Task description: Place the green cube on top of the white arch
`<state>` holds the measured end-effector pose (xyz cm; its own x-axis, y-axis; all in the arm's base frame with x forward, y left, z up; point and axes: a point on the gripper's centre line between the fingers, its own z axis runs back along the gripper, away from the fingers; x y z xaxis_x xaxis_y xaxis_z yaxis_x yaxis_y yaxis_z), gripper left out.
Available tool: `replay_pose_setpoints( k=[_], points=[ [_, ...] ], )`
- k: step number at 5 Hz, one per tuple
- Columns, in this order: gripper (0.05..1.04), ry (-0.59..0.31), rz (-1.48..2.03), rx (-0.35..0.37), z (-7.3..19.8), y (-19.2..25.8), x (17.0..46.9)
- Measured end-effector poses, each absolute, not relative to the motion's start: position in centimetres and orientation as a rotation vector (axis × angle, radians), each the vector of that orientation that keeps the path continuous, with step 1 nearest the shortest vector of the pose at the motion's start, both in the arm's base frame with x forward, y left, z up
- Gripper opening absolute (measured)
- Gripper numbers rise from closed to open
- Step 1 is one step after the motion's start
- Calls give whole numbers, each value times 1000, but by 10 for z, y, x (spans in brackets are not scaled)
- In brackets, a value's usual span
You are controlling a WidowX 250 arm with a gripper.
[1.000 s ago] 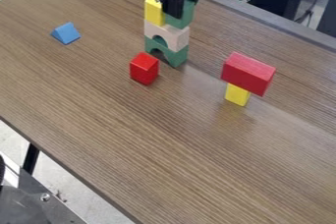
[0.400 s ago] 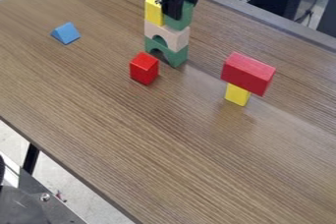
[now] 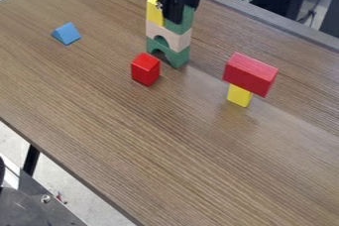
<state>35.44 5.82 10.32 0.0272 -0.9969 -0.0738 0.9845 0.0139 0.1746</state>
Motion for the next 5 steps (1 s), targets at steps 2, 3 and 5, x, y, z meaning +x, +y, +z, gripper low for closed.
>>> replay_pose_setpoints(
  k=[2,3,5],
  points=[
    [650,-53,-1553,196,101,61,353],
    [934,-32,-1554,181,98,61,351],
    [999,-57,-1541,174,110,57,351]
  ],
)
